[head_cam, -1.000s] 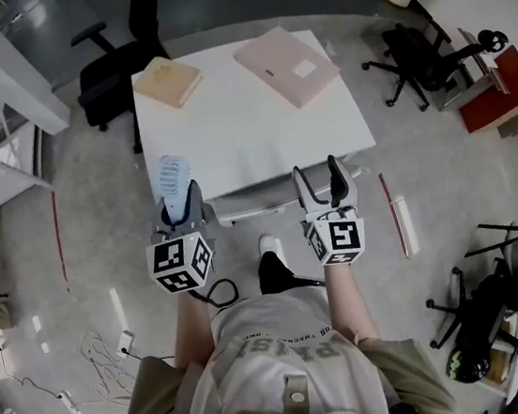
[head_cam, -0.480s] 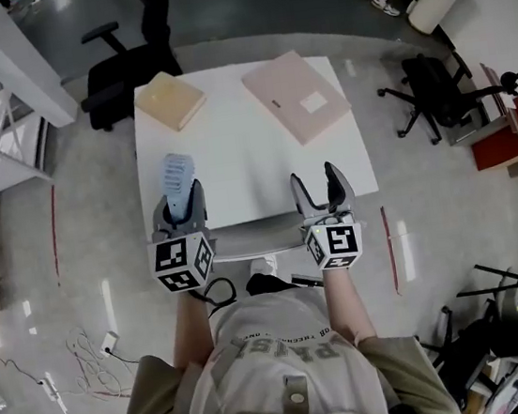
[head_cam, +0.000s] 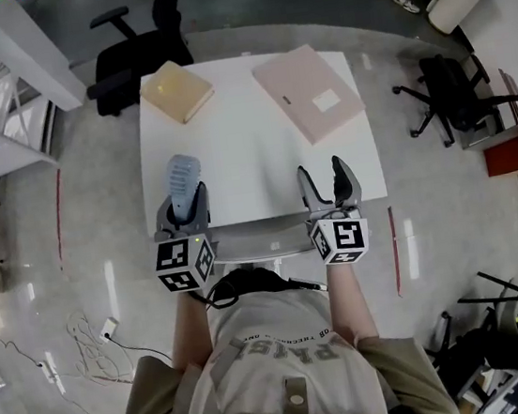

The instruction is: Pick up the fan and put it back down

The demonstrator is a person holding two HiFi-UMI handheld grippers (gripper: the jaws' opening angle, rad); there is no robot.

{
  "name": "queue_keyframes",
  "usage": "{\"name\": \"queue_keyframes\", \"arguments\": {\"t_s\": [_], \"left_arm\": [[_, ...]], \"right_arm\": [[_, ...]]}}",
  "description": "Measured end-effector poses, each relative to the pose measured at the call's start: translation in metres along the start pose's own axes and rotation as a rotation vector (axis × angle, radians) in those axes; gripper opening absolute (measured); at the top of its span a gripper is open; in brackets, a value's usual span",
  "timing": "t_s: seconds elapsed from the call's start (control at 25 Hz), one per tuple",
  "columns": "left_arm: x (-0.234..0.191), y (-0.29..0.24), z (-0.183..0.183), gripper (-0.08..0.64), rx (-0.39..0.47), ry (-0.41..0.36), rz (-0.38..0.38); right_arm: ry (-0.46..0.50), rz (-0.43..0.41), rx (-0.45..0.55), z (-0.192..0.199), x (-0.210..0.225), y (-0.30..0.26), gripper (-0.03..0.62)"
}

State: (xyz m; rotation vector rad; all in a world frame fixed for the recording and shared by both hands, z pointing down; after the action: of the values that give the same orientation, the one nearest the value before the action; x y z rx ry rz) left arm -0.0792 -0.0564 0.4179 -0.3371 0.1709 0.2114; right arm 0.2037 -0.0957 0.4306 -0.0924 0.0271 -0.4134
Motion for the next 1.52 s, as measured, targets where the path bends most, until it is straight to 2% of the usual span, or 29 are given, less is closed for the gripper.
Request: {"name": "queue_keyframes", "arguments": {"t_s": [0.16, 0.56, 0.8, 0.96, 1.08, 1.32, 1.52], "left_arm": [[-0.004, -0.004, 0.002, 0.101, -0.030, -0.013, 0.015], [-0.014, -0.027, 0.014, 0.102, -0.138, -0.050, 0.126], [-0.017, -0.040, 0.016, 0.103, -0.207, -0.128, 0.221], [-0.012, -0.047, 0.030, 0.103, -0.290, -0.235, 0.292], [-0.009, -0.052, 0.040, 0.103, -0.337, -0.282, 0.342], [-0.005, -0.063, 0.058, 0.103, -0.432, -0.388, 0.450], [0.005, -0.067, 0.069, 0.103, -0.464, -0.415, 0.557]], "right_arm": [[-0.016, 0.014, -0.005, 0.004, 0.004, -0.006, 0.287], [-0.024, 0.051, -0.021, 0.010, 0.004, -0.017, 0.288], [-0.017, 0.008, -0.015, 0.006, -0.004, -0.029, 0.288], [-0.016, -0.088, -0.014, 0.004, -0.013, -0.038, 0.288], [-0.008, -0.187, -0.026, 0.004, -0.022, -0.045, 0.288], [-0.040, -0.439, -0.078, 0.009, -0.048, -0.054, 0.298], [0.002, -0.680, -0.163, 0.014, -0.077, -0.054, 0.322]]}}
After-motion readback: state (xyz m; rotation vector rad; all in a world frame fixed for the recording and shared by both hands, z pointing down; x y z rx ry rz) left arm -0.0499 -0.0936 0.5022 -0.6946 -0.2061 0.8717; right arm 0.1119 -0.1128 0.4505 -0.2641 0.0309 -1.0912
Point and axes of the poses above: the fingertips, and each gripper's own axes: y backward along the fingers, x to its right, z out of its underside, the point moved 6 cm from there along y, backward along the fingers, and after that the axes turned 1 degree about y, right-handed, at the moved point
